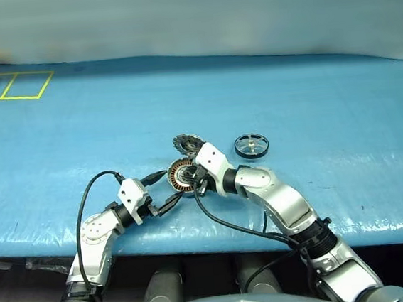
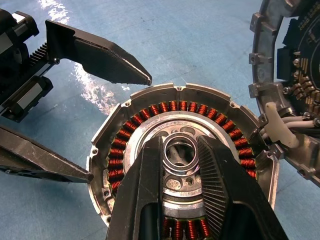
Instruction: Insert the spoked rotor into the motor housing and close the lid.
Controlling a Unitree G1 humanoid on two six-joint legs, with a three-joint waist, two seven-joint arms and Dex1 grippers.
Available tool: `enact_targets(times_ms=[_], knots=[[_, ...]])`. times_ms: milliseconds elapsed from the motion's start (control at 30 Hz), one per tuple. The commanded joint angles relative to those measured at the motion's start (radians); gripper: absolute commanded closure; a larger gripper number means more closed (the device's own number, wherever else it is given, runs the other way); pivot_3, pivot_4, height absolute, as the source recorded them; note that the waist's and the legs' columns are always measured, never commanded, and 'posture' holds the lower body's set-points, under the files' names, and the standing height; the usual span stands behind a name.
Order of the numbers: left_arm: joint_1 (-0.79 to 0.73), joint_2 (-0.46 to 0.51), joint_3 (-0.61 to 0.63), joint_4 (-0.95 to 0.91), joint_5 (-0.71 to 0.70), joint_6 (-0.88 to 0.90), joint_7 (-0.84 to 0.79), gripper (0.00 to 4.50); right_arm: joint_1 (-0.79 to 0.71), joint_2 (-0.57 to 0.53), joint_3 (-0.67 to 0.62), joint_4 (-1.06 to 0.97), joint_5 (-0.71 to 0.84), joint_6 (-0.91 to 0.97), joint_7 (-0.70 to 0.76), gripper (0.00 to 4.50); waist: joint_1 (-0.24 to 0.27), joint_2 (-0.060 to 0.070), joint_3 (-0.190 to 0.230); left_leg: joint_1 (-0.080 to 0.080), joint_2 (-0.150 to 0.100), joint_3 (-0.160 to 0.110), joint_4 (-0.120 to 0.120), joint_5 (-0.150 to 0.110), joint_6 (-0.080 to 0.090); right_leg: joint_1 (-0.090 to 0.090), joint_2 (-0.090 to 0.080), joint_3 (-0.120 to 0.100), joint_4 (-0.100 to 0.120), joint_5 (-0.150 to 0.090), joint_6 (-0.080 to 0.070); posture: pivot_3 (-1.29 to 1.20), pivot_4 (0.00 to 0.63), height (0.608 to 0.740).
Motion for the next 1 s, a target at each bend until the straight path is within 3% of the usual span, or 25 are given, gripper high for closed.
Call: enact_targets(times_ms=[33,433,633,1000], knots=[[-0.011,-0.002,0.006,-0.001,0.000,-0.025,-0.001,0.64,-0.009,-0.006,0.007,-0.033,-0.005,-0.010,0.009,3.84,0.000,0.000,0.000,0.000,0.000,0.000,0.000,0.000,0.000,0.000,0.000,0.000,0.000,0.000,0.000,0.00,0.150,0.740],[-0.005,-0.006,0.004,0.007,0.010,-0.038,0.004,0.64,-0.006,-0.003,0.007,-0.035,-0.004,-0.012,0.015,3.84,0.000,0.000,0.000,0.000,0.000,0.000,0.000,0.000,0.000,0.000,0.000,0.000,0.000,0.000,0.000,0.00,0.150,0.740],[-0.002,-0.007,0.013,0.006,0.001,-0.043,0.004,0.64,-0.008,-0.004,0.010,-0.036,-0.017,-0.034,0.010,1.90,0.000,0.000,0.000,0.000,0.000,0.000,0.000,0.000,0.000,0.000,0.000,0.000,0.000,0.000,0.000,0.00,0.150,0.740],[0.005,-0.027,0.037,-0.037,-0.071,-0.023,-0.017,0.64,-0.010,0.019,-0.020,-0.062,0.020,-0.020,0.014,1.90,0.000,0.000,0.000,0.000,0.000,0.000,0.000,0.000,0.000,0.000,0.000,0.000,0.000,0.000,0.000,0.00,0.150,0.740]])
